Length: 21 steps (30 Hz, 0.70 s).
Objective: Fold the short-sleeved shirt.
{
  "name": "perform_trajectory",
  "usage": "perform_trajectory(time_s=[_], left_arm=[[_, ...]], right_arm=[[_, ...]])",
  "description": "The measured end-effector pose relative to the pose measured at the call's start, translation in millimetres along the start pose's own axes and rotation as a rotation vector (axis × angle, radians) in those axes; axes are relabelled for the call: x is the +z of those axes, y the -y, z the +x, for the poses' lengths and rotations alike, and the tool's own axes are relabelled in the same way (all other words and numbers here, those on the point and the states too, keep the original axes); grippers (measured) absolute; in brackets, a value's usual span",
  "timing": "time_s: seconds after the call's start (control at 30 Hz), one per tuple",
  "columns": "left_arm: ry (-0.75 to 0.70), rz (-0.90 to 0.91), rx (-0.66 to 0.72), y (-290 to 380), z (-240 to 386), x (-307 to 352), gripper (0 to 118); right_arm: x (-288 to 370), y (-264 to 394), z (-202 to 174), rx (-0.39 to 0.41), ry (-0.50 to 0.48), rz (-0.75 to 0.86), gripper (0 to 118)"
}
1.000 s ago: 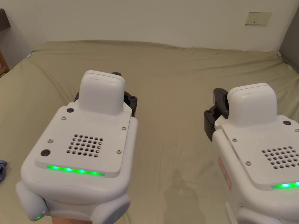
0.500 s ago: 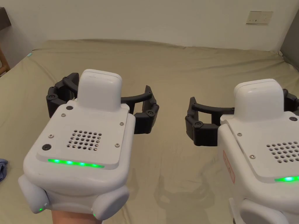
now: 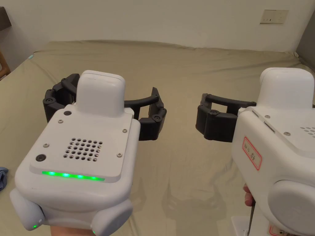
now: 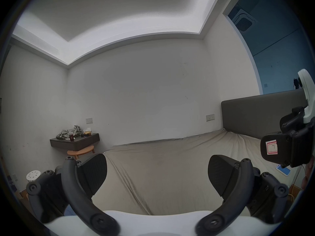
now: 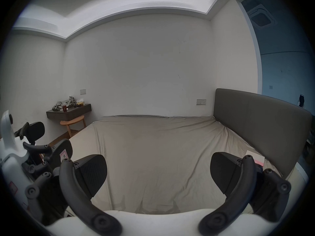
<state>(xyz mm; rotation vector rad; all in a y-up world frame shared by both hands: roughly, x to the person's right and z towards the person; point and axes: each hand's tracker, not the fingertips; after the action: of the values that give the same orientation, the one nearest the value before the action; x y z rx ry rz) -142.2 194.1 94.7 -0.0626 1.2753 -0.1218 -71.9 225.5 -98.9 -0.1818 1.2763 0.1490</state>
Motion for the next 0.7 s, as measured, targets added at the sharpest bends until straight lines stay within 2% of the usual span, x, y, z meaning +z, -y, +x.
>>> perform_trajectory(time_s=[0.3, 0.43, 0.57, 0.63, 0.7], left_arm=[[0.001, 0.007, -0.009, -2, 3, 2, 116], [-0.002, 0.004, -0.013, -1, 3, 2, 116], [-0.001, 0.002, -0.015, 0, 4, 3, 116], [-0.001, 0.004, -0.017, 0, 5, 4, 116], [0.0, 0.004, -0.019, 0, 5, 4, 116]], right_arm=[[-2, 0, 6, -0.033, 0.014, -0.015, 118], [-4, 1, 7, -0.026, 0.02, -0.032, 118], [-8, 6, 6, 0.016, -0.004, -0.059, 118], [-9, 8, 3, 0.011, 0.04, -0.06, 118], [-11, 9, 4, -0.003, 0.043, -0.061, 118]])
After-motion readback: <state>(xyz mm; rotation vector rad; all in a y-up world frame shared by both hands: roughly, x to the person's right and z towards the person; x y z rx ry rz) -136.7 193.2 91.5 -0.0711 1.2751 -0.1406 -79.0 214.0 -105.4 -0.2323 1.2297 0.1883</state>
